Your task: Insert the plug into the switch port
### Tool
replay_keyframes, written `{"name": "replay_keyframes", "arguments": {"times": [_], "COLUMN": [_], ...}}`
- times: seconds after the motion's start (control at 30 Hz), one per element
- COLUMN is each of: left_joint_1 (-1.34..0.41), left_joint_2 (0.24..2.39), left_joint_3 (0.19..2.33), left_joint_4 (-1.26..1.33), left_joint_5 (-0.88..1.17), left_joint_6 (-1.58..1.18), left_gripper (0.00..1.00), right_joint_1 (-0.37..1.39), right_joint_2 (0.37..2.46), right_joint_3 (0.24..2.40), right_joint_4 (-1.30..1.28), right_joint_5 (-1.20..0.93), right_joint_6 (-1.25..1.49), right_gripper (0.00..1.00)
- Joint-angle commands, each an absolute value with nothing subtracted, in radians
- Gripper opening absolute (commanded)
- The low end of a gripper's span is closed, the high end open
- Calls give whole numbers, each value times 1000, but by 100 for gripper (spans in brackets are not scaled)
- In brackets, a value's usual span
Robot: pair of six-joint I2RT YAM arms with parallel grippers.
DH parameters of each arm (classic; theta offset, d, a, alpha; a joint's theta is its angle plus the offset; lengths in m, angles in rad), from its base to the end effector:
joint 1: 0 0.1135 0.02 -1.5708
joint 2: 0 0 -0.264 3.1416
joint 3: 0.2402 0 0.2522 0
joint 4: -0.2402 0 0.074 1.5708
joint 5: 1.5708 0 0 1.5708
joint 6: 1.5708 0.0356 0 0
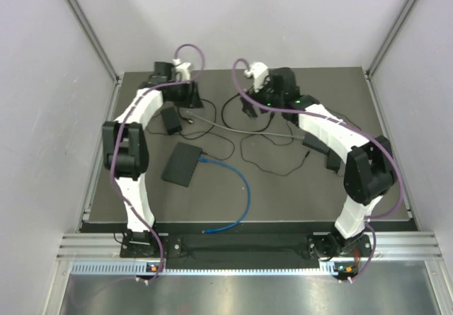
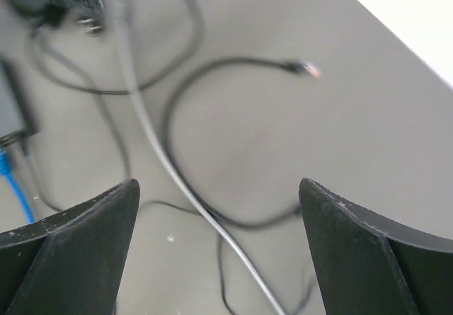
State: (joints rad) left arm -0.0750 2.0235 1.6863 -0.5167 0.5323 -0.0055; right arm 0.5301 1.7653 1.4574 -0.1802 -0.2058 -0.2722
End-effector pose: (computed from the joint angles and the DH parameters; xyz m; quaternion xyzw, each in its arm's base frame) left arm 0.4526 -0.0521 0.2476 0.1236 0.8997 -0.2597 0.3283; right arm 0.3576 0.2180 0.3044 -0.3816 0.7641 0.1532 0.4970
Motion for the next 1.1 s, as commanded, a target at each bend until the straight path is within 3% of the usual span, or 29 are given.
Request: {"name": "replay_keyframes", "arguments": {"times": [0.0,0.17,0.43,0.53,0.6,0.7,0.93,1.07], "left_joint_1": [-207,-291,-347,-348,-350,-351,-339,-339], "left_joint_2": [2138,2336,2548,2594,2603,2596,2469,2311], "left_joint_3": [1794,1992,2241,2283,2281,2278,2341,2294], "left_joint_4": [-374,-334,-386,-439,-459,-471,-376,-318], "left_joint_5": [393,241,94,78,83,90,8,95], "left_joint_6": [-37,-22,120,129,140,140,45,2], "left_gripper": [56,50,49,38,19,0,0,0], "right_joint_1": [428,310,212,196,192,189,187,183], "right_joint_2": [1669,1615,1548,1542,1540,1542,1526,1499], "right_joint_3": [1427,1347,1269,1264,1262,1262,1296,1354], "right_joint_4": [-172,-169,-173,-173,-172,-170,-189,-212], "right_joint_5": [-252,-299,-324,-339,-344,-350,-390,-411], "right_joint_6": [-106,-28,-9,-8,-8,-9,-11,-6], "right_gripper": [93,93,93,92,91,90,87,85]}}
